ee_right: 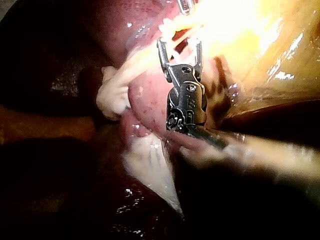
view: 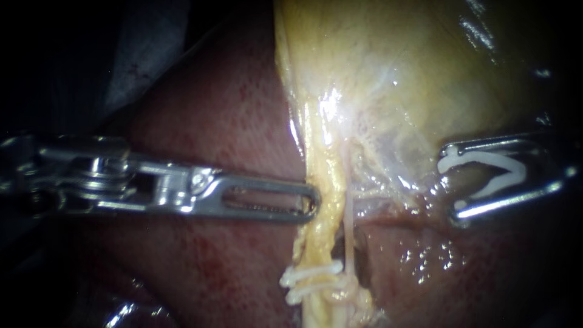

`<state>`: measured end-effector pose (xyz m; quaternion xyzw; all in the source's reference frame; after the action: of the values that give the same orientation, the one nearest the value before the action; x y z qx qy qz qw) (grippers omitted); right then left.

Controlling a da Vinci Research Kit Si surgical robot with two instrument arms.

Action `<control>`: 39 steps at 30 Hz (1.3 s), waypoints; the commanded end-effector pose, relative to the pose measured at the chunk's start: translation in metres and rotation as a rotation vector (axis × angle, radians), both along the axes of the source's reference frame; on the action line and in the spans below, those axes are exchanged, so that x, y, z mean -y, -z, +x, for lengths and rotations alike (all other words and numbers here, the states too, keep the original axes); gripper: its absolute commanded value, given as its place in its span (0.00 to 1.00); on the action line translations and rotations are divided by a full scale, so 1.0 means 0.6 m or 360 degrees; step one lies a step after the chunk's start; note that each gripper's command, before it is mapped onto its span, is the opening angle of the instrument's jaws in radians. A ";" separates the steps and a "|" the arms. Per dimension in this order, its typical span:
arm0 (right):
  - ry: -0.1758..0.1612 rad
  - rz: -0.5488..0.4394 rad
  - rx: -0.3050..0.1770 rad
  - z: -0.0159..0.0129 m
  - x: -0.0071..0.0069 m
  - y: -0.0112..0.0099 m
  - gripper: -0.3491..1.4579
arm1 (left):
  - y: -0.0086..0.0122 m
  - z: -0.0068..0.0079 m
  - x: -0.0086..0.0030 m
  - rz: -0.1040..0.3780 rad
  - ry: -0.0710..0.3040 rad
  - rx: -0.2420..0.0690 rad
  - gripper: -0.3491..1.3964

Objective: Clipping third clip left tube

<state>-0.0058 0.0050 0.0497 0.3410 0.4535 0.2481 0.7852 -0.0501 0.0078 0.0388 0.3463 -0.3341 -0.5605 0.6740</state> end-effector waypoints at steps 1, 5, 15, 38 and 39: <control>0.0000 0.0000 0.0000 0.0000 0.0001 -0.0001 0.52 | 0.0001 0.0001 0.0000 0.0000 0.0000 -0.0001 0.00; -0.0002 -0.0004 0.0001 0.0003 0.0006 -0.0005 0.52 | 0.0009 0.0002 0.0002 0.0003 -0.0001 0.0001 0.00; -0.0013 -0.0025 0.0008 0.0027 0.0032 -0.0027 0.52 | 0.0056 0.0039 0.0015 0.0018 -0.0020 0.0021 0.00; 0.0104 -0.0017 -0.0034 0.0131 0.0142 -0.0110 0.52 | 0.0119 0.0092 0.0010 0.0020 0.0004 0.0017 0.00; 0.0113 -0.0006 -0.0036 0.0138 0.0147 -0.0114 0.51 | 0.0119 0.0092 0.0010 0.0020 0.0004 0.0017 0.00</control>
<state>0.0028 -0.0041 0.0567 0.3588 0.4505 0.2138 0.7891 -0.0446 0.0073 0.0317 0.3533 -0.3347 -0.5615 0.6692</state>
